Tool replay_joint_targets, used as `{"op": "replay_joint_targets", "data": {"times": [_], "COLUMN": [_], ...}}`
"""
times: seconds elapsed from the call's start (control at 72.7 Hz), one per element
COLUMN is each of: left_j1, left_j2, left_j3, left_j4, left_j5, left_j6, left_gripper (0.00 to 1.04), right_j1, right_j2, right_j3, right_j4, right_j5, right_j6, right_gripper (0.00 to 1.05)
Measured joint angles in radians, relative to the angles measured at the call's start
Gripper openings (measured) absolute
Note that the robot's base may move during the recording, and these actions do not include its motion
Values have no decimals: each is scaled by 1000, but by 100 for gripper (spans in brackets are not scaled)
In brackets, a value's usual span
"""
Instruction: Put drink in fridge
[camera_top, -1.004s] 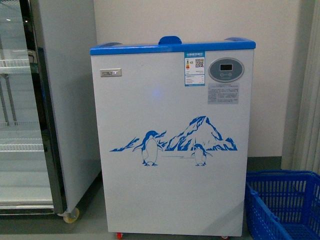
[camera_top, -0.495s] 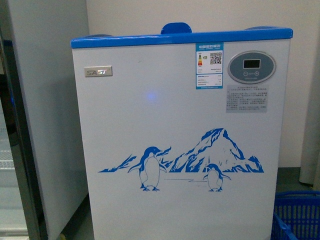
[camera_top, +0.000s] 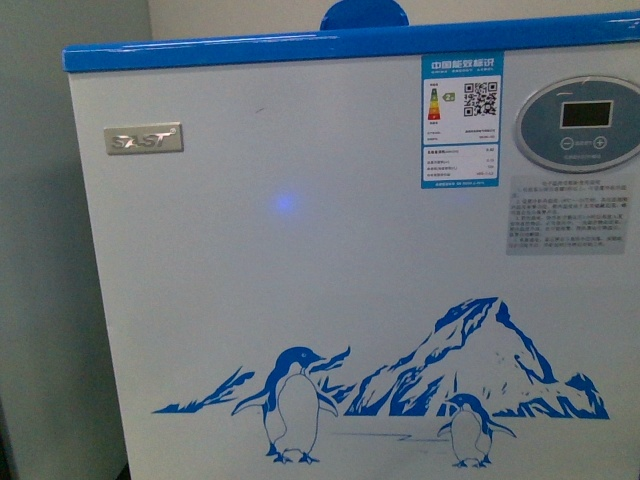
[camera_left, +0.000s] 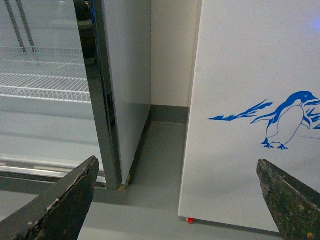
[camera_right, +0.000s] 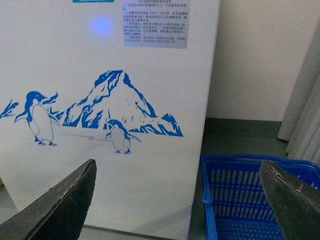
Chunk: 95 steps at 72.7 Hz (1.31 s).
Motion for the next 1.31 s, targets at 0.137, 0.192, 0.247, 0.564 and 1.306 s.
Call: {"op": "replay_joint_targets", "data": {"times": [0.137,0.192,0.247,0.564,1.306], "left_j1": [0,0,0,0,0], "left_j2": [0,0,0,2,2], "left_j3": [0,0,0,0,0], "left_j4": [0,0,0,0,0], "left_j5": [0,0,0,-1,0], "left_j6": [0,0,0,0,0], "left_gripper": [97,97,97,97,97], "right_j1": [0,0,0,92,-892], "right_j2": [0,0,0,100,1779], "right_j3": [0,0,0,42,460], "right_j4": [0,0,0,-142,496], "right_j5": [-2,-1,-2,317,-120], "right_j6": [0,0,0,68,-438], "right_gripper": [98,98,98,98,98]}}
